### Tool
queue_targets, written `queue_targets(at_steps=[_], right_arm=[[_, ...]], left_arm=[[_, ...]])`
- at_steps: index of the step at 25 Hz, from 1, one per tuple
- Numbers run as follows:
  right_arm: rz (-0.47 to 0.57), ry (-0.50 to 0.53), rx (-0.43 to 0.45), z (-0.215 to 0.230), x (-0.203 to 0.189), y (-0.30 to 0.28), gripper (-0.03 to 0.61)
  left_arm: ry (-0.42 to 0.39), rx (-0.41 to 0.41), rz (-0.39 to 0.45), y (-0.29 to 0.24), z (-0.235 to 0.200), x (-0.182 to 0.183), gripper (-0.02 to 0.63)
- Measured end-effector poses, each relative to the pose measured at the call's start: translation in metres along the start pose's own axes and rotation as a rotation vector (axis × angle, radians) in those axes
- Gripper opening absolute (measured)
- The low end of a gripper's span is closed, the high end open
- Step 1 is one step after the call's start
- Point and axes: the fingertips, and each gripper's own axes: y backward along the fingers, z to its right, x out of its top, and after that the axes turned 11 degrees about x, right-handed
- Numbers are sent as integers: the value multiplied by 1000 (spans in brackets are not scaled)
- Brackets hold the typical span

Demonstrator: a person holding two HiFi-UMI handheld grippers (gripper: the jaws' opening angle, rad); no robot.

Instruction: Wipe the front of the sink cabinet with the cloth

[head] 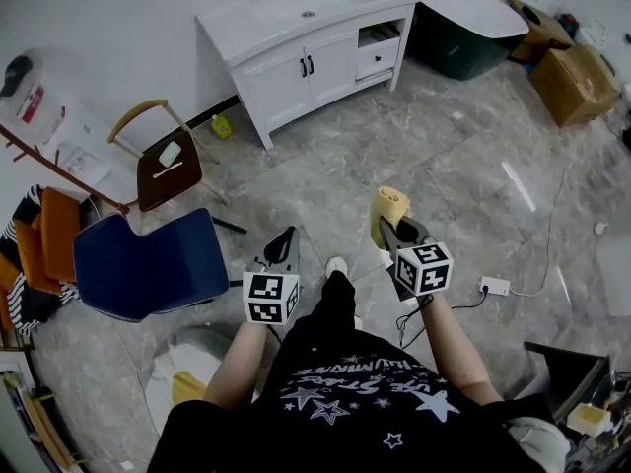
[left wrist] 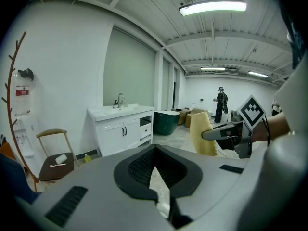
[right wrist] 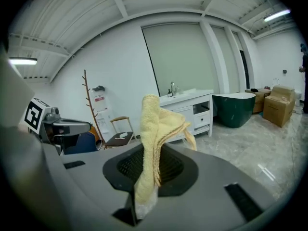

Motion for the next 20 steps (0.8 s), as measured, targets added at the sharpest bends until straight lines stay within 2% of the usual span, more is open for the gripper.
queue_targets(at_steps=[8,11,15,20], right_arm=[[-34,29,-66,86,69,-64,63],[-34,28,-86,110,97,-90,63],[-52,37,-100,131,120,-118,63],[-63,34,-107,152,137,-147,63]], left_arm=[[67,5,17,-128,-28,53,15],[66,3,19,-172,-43,71,15],[56,-19,42,-212,-57,95,15],[71,-7,29,-239,-78,99,15]])
